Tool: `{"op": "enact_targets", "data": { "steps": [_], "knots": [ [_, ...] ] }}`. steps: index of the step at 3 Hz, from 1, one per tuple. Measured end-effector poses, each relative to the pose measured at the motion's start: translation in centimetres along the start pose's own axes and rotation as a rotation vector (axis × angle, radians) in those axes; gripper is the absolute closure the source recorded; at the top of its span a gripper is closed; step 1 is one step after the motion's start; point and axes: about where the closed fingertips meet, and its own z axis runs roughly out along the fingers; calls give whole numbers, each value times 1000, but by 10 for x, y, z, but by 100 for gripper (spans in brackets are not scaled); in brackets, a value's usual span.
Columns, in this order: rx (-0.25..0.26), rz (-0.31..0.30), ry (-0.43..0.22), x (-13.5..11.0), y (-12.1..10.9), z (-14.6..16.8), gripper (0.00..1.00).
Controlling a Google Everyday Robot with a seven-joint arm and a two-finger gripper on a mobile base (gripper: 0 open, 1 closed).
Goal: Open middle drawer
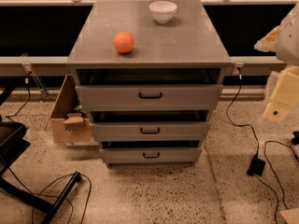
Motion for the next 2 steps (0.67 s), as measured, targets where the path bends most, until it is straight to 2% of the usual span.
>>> {"op": "enact_targets", "data": {
  "steps": [1, 2],
  "knots": [
    [-2, -3, 1, -1, 1, 2, 0],
    [-28, -41, 19, -10, 9, 37, 0]
  ]
}}
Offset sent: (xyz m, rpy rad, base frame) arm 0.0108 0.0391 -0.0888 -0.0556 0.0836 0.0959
